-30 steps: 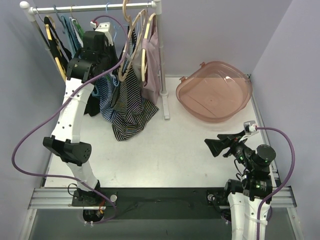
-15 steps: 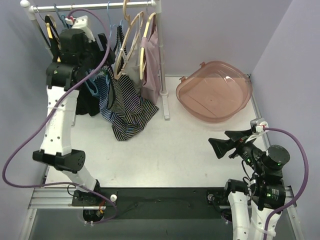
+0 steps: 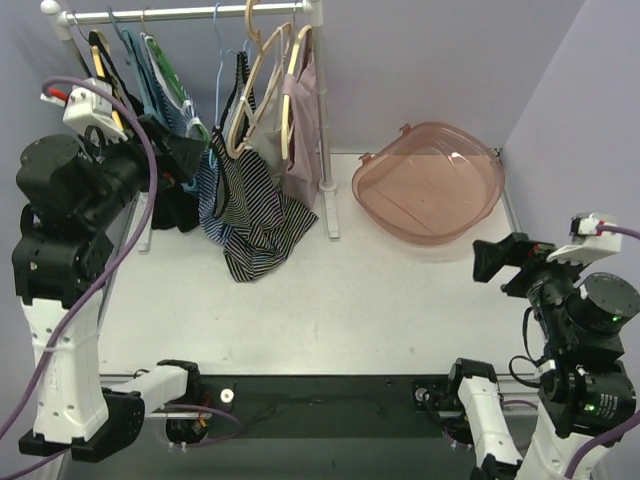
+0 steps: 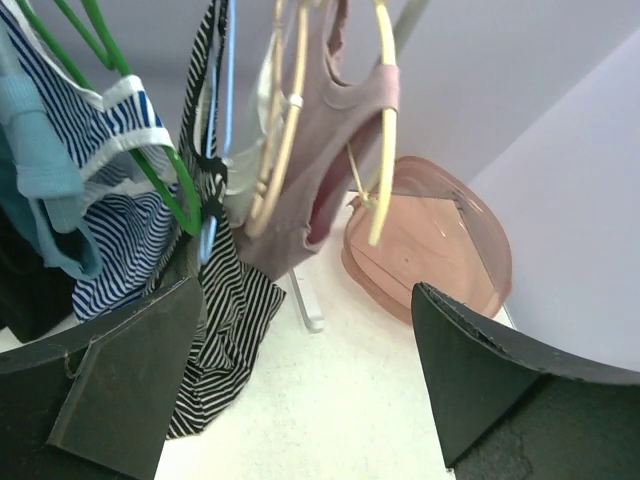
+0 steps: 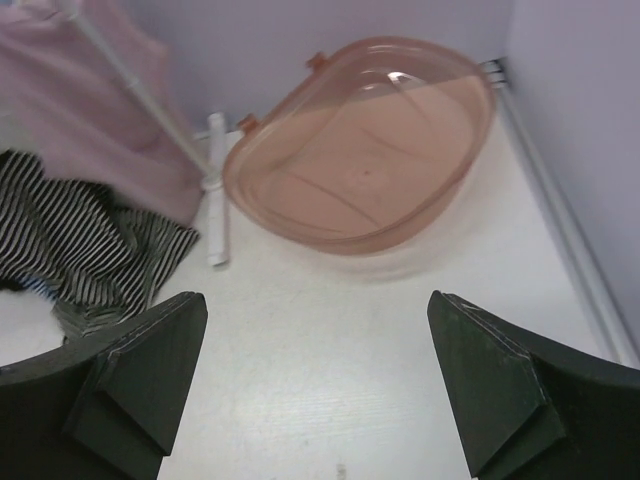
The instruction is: Place the tank top on the hanger
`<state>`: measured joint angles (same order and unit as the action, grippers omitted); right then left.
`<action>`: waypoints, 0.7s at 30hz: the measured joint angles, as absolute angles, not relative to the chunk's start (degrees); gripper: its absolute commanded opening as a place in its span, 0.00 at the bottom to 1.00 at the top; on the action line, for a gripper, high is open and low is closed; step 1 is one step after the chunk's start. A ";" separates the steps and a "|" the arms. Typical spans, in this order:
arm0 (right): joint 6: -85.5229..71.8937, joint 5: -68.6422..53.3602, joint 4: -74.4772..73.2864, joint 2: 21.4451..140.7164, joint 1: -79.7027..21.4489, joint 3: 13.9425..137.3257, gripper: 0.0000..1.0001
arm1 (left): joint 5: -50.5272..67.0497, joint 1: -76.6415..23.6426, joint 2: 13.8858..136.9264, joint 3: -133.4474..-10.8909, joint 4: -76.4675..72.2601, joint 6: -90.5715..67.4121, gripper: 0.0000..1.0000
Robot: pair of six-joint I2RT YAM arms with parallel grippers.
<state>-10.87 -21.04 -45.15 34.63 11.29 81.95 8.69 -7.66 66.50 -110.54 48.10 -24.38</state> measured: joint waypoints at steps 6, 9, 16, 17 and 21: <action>-10.61 -5.34 -52.42 41.30 11.29 92.01 1.00 | 11.99 -7.66 54.61 -102.61 48.51 -24.18 0.97; -9.96 -0.58 -55.16 42.65 11.29 94.89 1.00 | 12.47 -7.68 50.19 -101.58 50.17 -23.46 0.97; -7.66 5.02 -58.98 43.33 11.29 101.10 1.00 | 11.55 -9.02 42.74 -101.56 56.95 -20.56 0.97; -7.35 5.41 -59.27 43.33 11.29 101.82 1.00 | 11.11 -9.26 42.22 -101.56 58.08 -20.18 0.97; -6.74 6.63 -60.53 43.40 11.29 104.03 1.00 | 9.37 -10.35 41.17 -101.56 61.80 -18.92 0.97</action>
